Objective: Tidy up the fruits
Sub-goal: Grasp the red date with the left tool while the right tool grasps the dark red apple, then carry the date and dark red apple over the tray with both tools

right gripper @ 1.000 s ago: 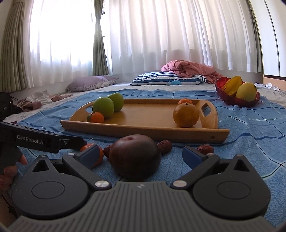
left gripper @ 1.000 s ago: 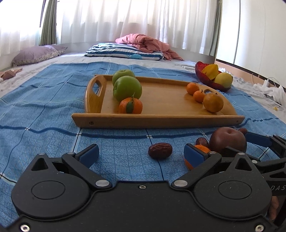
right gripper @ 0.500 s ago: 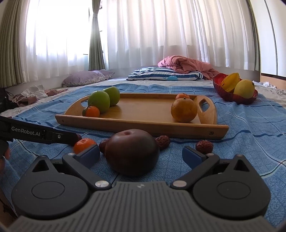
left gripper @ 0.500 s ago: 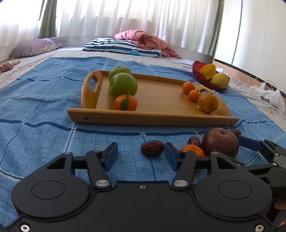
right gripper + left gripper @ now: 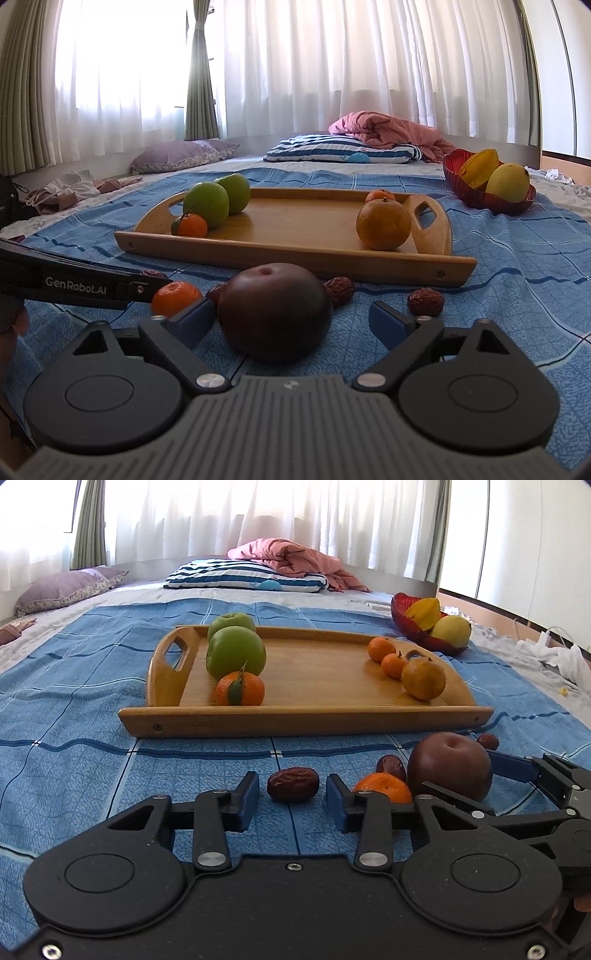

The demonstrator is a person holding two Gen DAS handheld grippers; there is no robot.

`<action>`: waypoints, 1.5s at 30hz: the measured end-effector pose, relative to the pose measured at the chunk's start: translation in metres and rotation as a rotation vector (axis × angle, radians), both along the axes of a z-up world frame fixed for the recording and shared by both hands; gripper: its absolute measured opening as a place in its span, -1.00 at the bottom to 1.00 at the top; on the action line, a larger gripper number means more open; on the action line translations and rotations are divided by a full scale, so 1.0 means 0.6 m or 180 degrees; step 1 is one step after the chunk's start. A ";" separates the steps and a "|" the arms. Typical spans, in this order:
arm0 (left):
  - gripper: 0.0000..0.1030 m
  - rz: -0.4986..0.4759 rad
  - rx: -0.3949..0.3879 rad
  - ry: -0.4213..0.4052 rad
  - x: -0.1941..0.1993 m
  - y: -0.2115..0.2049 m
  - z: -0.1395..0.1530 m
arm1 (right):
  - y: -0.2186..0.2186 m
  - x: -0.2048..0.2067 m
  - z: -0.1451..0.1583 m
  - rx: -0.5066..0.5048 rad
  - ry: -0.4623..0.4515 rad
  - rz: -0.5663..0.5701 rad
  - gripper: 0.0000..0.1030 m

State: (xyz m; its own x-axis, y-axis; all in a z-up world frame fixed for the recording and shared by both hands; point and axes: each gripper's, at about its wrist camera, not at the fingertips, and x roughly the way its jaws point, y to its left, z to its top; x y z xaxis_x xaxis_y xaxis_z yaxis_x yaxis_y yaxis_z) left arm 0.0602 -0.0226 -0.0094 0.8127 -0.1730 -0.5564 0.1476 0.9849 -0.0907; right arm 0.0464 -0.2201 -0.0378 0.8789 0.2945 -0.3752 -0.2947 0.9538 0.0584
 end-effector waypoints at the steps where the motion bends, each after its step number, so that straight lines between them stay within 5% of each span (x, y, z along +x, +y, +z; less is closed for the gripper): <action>1: -0.27 0.0011 0.0002 -0.0003 0.000 -0.001 0.000 | 0.000 0.000 0.000 -0.0001 0.0006 0.0002 0.79; 6: -0.45 0.0030 0.0014 -0.0009 0.002 -0.003 0.000 | 0.002 -0.001 0.000 -0.0037 0.0023 0.0050 0.62; 13: -0.46 0.0014 0.0043 -0.0040 0.002 -0.006 0.012 | 0.016 -0.011 0.006 -0.0196 -0.0032 0.0121 0.28; 23: -0.46 -0.0080 0.0030 -0.0346 0.038 -0.008 0.083 | 0.008 -0.008 0.047 -0.0054 -0.0114 0.0053 0.27; 35: -0.46 -0.0114 -0.0179 -0.0135 0.247 -0.008 0.186 | 0.011 0.173 0.137 -0.0097 -0.0006 -0.0056 0.27; 45: -0.46 0.0004 -0.0132 0.0400 0.397 -0.034 0.134 | 0.036 0.284 0.105 -0.0309 0.0385 -0.0087 0.28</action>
State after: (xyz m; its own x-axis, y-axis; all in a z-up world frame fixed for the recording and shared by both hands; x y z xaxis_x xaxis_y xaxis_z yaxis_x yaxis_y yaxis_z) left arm 0.2987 -0.0432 0.0711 0.7372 -0.1969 -0.6463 0.1312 0.9801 -0.1490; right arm 0.2167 -0.1986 0.0253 0.8328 0.2282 -0.5043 -0.2649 0.9643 -0.0010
